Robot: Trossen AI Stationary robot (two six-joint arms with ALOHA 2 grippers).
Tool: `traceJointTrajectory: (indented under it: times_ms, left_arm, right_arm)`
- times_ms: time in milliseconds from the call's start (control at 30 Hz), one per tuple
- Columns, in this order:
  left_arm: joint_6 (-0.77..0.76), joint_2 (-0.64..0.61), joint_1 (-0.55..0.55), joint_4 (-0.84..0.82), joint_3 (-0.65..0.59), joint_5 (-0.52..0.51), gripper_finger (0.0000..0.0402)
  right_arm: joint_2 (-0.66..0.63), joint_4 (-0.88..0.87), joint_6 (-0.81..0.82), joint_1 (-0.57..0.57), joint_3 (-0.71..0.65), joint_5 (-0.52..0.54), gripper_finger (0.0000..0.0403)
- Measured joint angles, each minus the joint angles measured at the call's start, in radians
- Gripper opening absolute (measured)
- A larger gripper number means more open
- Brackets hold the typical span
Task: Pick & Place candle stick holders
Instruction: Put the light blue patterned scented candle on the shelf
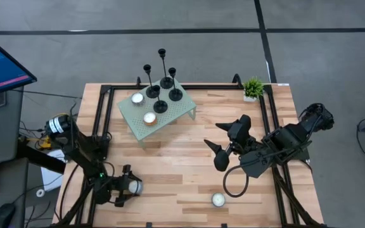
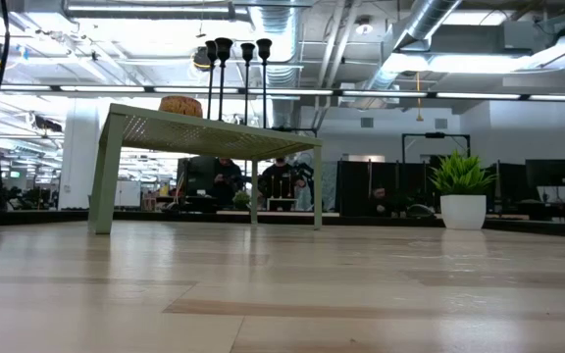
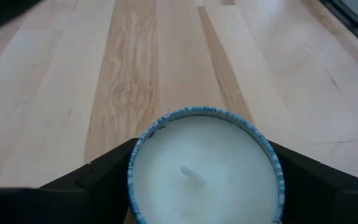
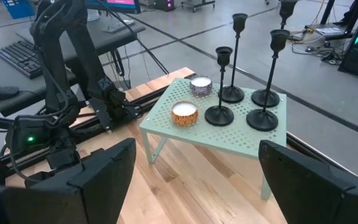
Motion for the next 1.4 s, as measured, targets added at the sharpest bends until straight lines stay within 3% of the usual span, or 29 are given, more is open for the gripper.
traceJointTrajectory:
  times_ms: [100, 333, 500, 733, 900, 1067, 1233, 1400]
  left_arm:
    - [0.0, -0.003, 0.0, 0.003, 0.0, -0.001, 0.0293]
    - [-0.003, -0.004, 0.003, 0.039, 0.0, -0.035, 0.0304]
    - [0.001, -0.096, 0.003, 0.05, 0.0, -0.11, 0.0303]
    - [0.138, -0.35, 0.002, 0.052, 0.0, -0.336, 0.0302]
    - [0.39, -0.558, 0.002, 0.054, 0.0, -0.537, 0.0332]
    - [0.65, -0.759, 0.019, 0.055, 0.0, -0.75, 0.0315]
    - [0.757, -0.897, 0.086, 0.056, 0.0, -0.76, 0.0287]
    - [0.772, -0.865, 0.076, 0.051, 0.001, -0.718, 0.0284]
  right_arm:
    - [0.0, -0.001, 0.0, 0.0, 0.0, 0.0, 0.0331]
    - [0.0, -0.001, 0.0, 0.0, 0.0, 0.0, 0.0331]
    - [0.0, -0.001, 0.0, 0.002, 0.0, 0.0, 0.0331]
    - [0.0, 0.001, 0.0, 0.002, 0.0, 0.0, 0.0331]
    - [0.0, 0.002, 0.0, 0.002, 0.0, 0.0, 0.0331]
    - [0.0, 0.003, 0.0, 0.002, 0.0, 0.0, 0.0331]
    - [0.0, 0.003, 0.005, 0.006, 0.0, 0.0, 0.0331]
    - [0.0, 0.01, 0.006, 0.023, 0.0, 0.0, 0.0331]
